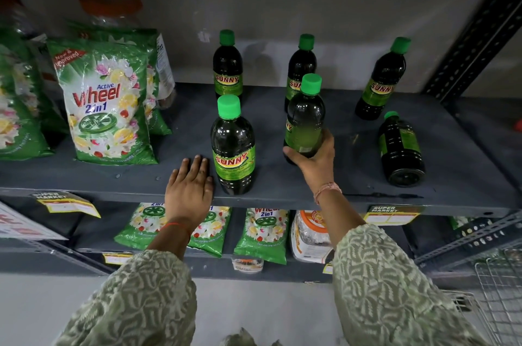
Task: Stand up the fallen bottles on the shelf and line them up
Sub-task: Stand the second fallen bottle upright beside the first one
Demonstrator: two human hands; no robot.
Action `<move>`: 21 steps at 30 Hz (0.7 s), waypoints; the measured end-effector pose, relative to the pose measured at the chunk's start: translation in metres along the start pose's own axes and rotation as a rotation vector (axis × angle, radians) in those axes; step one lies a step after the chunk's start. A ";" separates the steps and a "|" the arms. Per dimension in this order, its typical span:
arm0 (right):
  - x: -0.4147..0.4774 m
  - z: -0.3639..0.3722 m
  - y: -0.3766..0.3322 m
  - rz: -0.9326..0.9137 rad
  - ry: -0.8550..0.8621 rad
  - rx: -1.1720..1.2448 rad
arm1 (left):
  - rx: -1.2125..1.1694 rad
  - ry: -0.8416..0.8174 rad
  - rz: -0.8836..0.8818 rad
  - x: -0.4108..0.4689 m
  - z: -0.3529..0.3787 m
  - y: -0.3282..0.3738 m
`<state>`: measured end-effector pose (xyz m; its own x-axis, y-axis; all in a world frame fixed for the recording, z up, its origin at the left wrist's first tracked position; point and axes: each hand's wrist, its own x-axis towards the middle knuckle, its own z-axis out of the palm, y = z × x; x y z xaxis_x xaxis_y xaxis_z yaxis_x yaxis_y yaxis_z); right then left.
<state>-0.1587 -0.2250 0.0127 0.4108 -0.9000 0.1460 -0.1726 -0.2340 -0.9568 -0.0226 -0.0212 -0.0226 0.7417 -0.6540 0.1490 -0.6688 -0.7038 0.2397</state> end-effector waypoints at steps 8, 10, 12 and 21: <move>0.003 -0.006 0.002 0.086 -0.120 -0.068 | 0.007 -0.014 0.001 -0.001 -0.001 0.000; 0.007 -0.012 0.003 0.098 -0.207 -0.067 | 0.004 -0.012 0.003 -0.001 0.000 0.000; 0.010 -0.018 -0.001 0.115 -0.303 -0.057 | -0.006 -0.007 0.004 -0.001 0.000 -0.001; 0.009 -0.012 -0.005 0.108 -0.214 -0.140 | 0.000 -0.008 0.010 -0.001 -0.001 0.000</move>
<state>-0.1646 -0.2364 0.0220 0.5609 -0.8275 -0.0257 -0.3414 -0.2029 -0.9177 -0.0233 -0.0196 -0.0215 0.7342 -0.6634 0.1442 -0.6765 -0.6969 0.2383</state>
